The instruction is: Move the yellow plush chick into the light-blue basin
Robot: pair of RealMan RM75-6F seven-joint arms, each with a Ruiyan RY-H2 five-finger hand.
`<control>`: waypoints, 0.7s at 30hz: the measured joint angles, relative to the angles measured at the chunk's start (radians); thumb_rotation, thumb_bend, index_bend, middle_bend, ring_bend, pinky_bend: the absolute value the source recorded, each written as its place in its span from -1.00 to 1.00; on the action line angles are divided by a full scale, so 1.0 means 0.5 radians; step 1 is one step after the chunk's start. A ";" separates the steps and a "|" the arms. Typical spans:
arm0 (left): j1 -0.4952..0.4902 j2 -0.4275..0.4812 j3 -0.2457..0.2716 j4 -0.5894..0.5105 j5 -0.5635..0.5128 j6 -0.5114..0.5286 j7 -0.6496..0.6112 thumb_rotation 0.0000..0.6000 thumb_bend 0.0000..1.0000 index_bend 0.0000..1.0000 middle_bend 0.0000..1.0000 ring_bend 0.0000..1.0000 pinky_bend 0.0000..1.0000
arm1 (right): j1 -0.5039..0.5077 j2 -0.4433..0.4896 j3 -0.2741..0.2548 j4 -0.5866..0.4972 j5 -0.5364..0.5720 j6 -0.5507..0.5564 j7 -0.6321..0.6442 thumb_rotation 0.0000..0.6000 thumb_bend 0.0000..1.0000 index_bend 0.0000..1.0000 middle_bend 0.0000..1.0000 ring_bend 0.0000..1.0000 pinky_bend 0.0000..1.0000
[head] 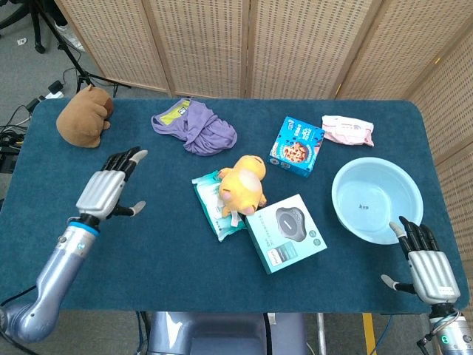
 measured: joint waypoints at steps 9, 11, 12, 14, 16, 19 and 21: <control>0.459 0.101 0.469 0.080 0.487 0.311 0.064 1.00 -0.45 -1.00 -1.00 -1.00 -1.00 | 0.007 -0.023 0.008 0.004 0.026 -0.017 -0.051 1.00 -1.00 -1.00 -1.00 -1.00 -1.00; 0.533 0.085 0.520 0.128 0.536 0.384 0.094 1.00 -0.45 -1.00 -1.00 -1.00 -1.00 | 0.009 -0.034 0.010 0.011 0.026 -0.016 -0.064 1.00 -1.00 -1.00 -1.00 -1.00 -1.00; 0.580 0.063 0.544 0.160 0.557 0.430 0.107 1.00 -0.44 -1.00 -1.00 -1.00 -1.00 | 0.009 -0.043 0.013 0.016 0.025 -0.011 -0.073 1.00 -1.00 -1.00 -1.00 -1.00 -1.00; 0.657 0.009 0.571 0.219 0.589 0.505 0.115 1.00 -0.44 -1.00 -1.00 -1.00 -1.00 | 0.009 -0.059 0.022 0.024 0.032 0.000 -0.086 1.00 -1.00 -1.00 -1.00 -1.00 -1.00; 0.732 -0.061 0.593 0.300 0.645 0.571 0.108 1.00 -0.44 -1.00 -1.00 -1.00 -1.00 | 0.010 -0.072 0.030 0.032 0.046 -0.001 -0.093 1.00 -1.00 -1.00 -1.00 -1.00 -1.00; 0.784 -0.124 0.612 0.408 0.708 0.590 0.051 1.00 -0.43 -1.00 -1.00 -1.00 -1.00 | 0.017 -0.079 0.041 0.032 0.075 -0.016 -0.106 1.00 -1.00 -1.00 -1.00 -1.00 -1.00; 0.798 -0.139 0.615 0.467 0.731 0.572 -0.007 1.00 -0.43 -1.00 -1.00 -1.00 -1.00 | 0.028 -0.076 0.051 0.022 0.088 -0.029 -0.133 1.00 -1.00 -1.00 -1.00 -1.00 -1.00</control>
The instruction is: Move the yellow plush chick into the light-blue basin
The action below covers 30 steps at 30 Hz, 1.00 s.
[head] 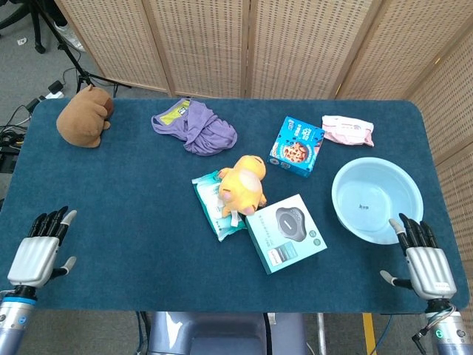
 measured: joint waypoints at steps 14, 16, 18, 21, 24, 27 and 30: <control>0.013 -0.006 -0.112 0.141 -0.047 -0.217 -0.256 1.00 -0.43 -1.00 -1.00 -1.00 -1.00 | 0.352 0.149 0.328 -0.676 0.299 -0.296 -0.186 1.00 -1.00 -1.00 -1.00 -1.00 -1.00; 0.011 -0.007 -0.120 0.154 -0.055 -0.246 -0.274 1.00 -0.43 -1.00 -1.00 -1.00 -1.00 | 0.454 0.165 0.406 -0.749 0.488 -0.407 -0.183 1.00 -1.00 -1.00 -1.00 -1.00 -1.00; 0.008 -0.009 -0.130 0.169 -0.062 -0.279 -0.296 1.00 -0.43 -1.00 -1.00 -1.00 -1.00 | 0.566 0.172 0.478 -0.795 0.720 -0.509 -0.187 1.00 -1.00 -1.00 -1.00 -1.00 -1.00; 0.003 -0.013 -0.142 0.190 -0.075 -0.323 -0.323 1.00 -0.42 -1.00 -1.00 -1.00 -1.00 | 0.745 0.168 0.573 -0.833 1.109 -0.640 -0.197 1.00 -1.00 -1.00 -1.00 -1.00 -1.00; -0.005 -0.018 -0.155 0.216 -0.091 -0.376 -0.352 1.00 -0.42 -1.00 -1.00 -1.00 -1.00 | 0.951 0.151 0.660 -0.838 1.537 -0.756 -0.206 1.00 -1.00 -1.00 -1.00 -1.00 -1.00; -0.009 -0.020 -0.164 0.230 -0.103 -0.410 -0.368 1.00 -0.42 -1.00 -1.00 -1.00 -1.00 | 1.176 0.127 0.735 -0.816 1.942 -0.864 -0.213 1.00 -1.00 -1.00 -1.00 -1.00 -1.00; -0.014 -0.024 -0.178 0.249 -0.120 -0.454 -0.388 1.00 -0.42 -1.00 -1.00 -1.00 -1.00 | 1.425 0.089 0.789 -0.754 2.291 -0.967 -0.222 1.00 -1.00 -1.00 -1.00 -1.00 -1.00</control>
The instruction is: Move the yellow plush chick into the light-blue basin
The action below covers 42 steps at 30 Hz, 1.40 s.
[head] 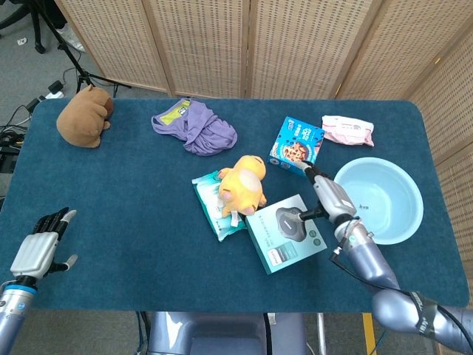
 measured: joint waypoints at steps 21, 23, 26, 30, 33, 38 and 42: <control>-0.038 -0.007 -0.065 0.132 -0.091 -0.253 -0.176 1.00 -0.41 -1.00 -1.00 -1.00 -1.00 | 0.723 -0.446 -0.182 0.833 0.674 -0.423 -0.177 1.00 -1.00 -1.00 -1.00 -1.00 -1.00; -0.039 -0.009 -0.069 0.138 -0.092 -0.263 -0.184 1.00 -0.41 -1.00 -1.00 -1.00 -1.00 | 0.714 -0.459 -0.200 0.864 0.581 -0.471 -0.182 1.00 -1.00 -1.00 -1.00 -1.00 -1.00; -0.039 -0.011 -0.071 0.140 -0.086 -0.274 -0.191 1.00 -0.41 -1.00 -1.00 -1.00 -1.00 | 0.684 -0.485 -0.235 0.917 0.331 -0.533 -0.190 1.00 -1.00 -1.00 -1.00 -1.00 -1.00; -0.041 -0.010 -0.071 0.136 -0.082 -0.295 -0.198 1.00 -0.41 -1.00 -1.00 -1.00 -1.00 | 0.619 -0.527 -0.277 0.990 -0.102 -0.614 -0.166 1.00 -1.00 -1.00 -1.00 -1.00 -1.00; -0.042 -0.010 -0.071 0.132 -0.074 -0.310 -0.204 1.00 -0.41 -1.00 -1.00 -1.00 -1.00 | 0.576 -0.562 -0.307 1.051 -0.364 -0.657 -0.125 1.00 -1.00 -1.00 -1.00 -1.00 -1.00; -0.045 -0.009 -0.071 0.133 -0.071 -0.334 -0.217 1.00 -0.40 -1.00 -1.00 -1.00 -1.00 | 0.541 -0.625 -0.346 1.146 -0.594 -0.713 -0.031 1.00 -1.00 -1.00 -1.00 -1.00 -1.00; -0.048 -0.010 -0.070 0.130 -0.062 -0.348 -0.219 1.00 -0.40 -1.00 -1.00 -1.00 -1.00 | 0.542 -0.691 -0.347 1.239 -0.699 -0.764 0.045 1.00 -1.00 -1.00 -1.00 -1.00 -1.00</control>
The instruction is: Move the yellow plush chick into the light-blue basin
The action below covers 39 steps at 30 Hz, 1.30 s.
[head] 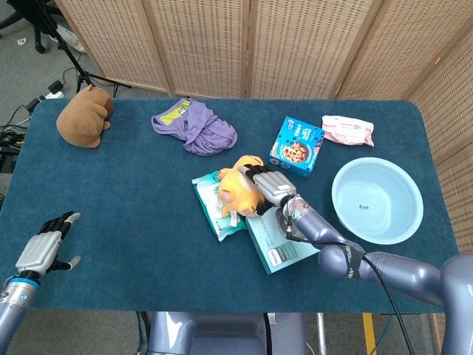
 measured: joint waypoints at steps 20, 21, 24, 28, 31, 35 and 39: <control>0.002 0.013 -0.015 -0.005 -0.021 -0.032 -0.016 1.00 -0.38 -1.00 -1.00 -1.00 -1.00 | 0.058 -0.347 0.048 0.329 -0.371 0.066 0.279 1.00 -0.82 -0.41 -0.74 -0.93 -0.83; 0.002 0.014 -0.017 -0.005 -0.021 -0.032 -0.017 1.00 -0.38 -1.00 -1.00 -1.00 -1.00 | 0.053 -0.359 0.053 0.335 -0.384 0.100 0.284 1.00 -0.77 -0.25 -0.59 -0.83 -0.69; 0.003 0.015 -0.019 -0.008 -0.020 -0.030 -0.019 1.00 -0.37 -1.00 -1.00 -1.00 -1.00 | 0.040 -0.392 0.069 0.349 -0.427 0.202 0.295 1.00 -0.70 0.06 -0.29 -0.51 -0.36; 0.004 0.016 -0.018 -0.013 -0.017 -0.033 -0.020 1.00 -0.37 -1.00 -1.00 -1.00 -1.00 | 0.021 -0.437 0.088 0.369 -0.497 0.345 0.297 1.00 -0.66 0.29 -0.07 -0.31 -0.16; 0.003 0.016 -0.017 -0.016 -0.018 -0.037 -0.018 1.00 -0.37 -1.00 -1.00 -1.00 -1.00 | 0.009 -0.460 0.099 0.379 -0.527 0.394 0.288 1.00 -0.61 0.37 0.01 -0.21 -0.10; 0.005 0.019 -0.021 -0.019 -0.022 -0.035 -0.019 1.00 -0.37 -1.00 -1.00 -1.00 -1.00 | 0.004 -0.460 0.103 0.377 -0.532 0.415 0.270 1.00 -0.58 0.41 0.07 -0.11 -0.03; 0.005 0.021 -0.024 -0.022 -0.026 -0.035 -0.016 1.00 -0.37 -1.00 -1.00 -1.00 -1.00 | 0.000 -0.456 0.111 0.362 -0.548 0.455 0.253 1.00 -0.58 0.41 0.08 -0.10 -0.03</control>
